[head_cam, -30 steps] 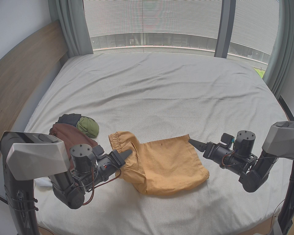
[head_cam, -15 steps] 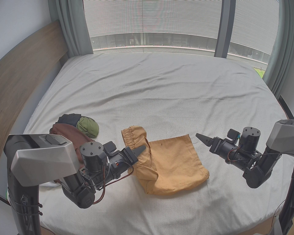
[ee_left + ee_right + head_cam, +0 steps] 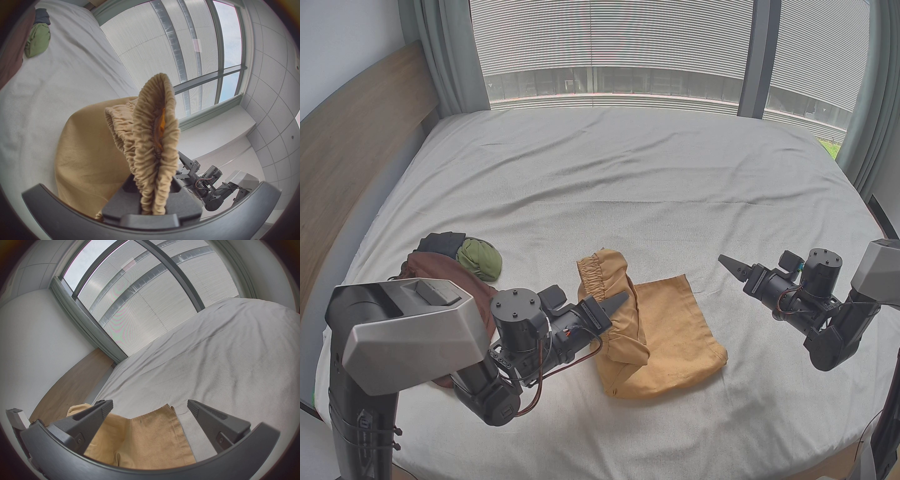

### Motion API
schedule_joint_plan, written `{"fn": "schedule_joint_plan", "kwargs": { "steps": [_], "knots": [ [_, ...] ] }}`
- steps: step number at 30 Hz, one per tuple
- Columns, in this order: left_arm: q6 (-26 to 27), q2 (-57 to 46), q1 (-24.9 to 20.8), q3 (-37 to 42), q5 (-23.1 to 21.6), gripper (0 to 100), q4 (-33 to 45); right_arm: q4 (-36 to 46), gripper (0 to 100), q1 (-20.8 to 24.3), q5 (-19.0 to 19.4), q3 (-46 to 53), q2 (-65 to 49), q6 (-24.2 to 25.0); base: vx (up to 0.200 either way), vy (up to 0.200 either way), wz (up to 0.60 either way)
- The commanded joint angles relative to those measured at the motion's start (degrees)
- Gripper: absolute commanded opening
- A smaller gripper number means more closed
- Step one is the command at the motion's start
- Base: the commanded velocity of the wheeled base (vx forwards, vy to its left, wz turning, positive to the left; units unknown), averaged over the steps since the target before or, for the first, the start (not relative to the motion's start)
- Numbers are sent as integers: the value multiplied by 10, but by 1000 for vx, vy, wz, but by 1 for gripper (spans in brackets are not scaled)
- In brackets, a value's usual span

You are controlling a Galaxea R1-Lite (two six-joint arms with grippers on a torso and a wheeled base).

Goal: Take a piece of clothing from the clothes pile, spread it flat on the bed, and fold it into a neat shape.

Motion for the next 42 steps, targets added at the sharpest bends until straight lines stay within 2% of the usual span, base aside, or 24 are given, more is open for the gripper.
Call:
{"fn": "schedule_joint_plan", "kwargs": {
  "steps": [1,22,34,42],
  "knots": [
    [-1,21,-7,-19,0,0,1,0,100,-5,0,-4,1,0,0,0,0],
    [-16,73,-44,-129,-7,0,44,0,100,-5,3,-6,-1,0,0,0,0],
    [-21,96,-63,-197,-9,0,113,-1,100,-4,3,-8,2,0,0,0,0],
    [-20,110,-66,-212,-8,0,119,-1,100,-4,3,-8,1,0,0,0,0]
  ]
}}
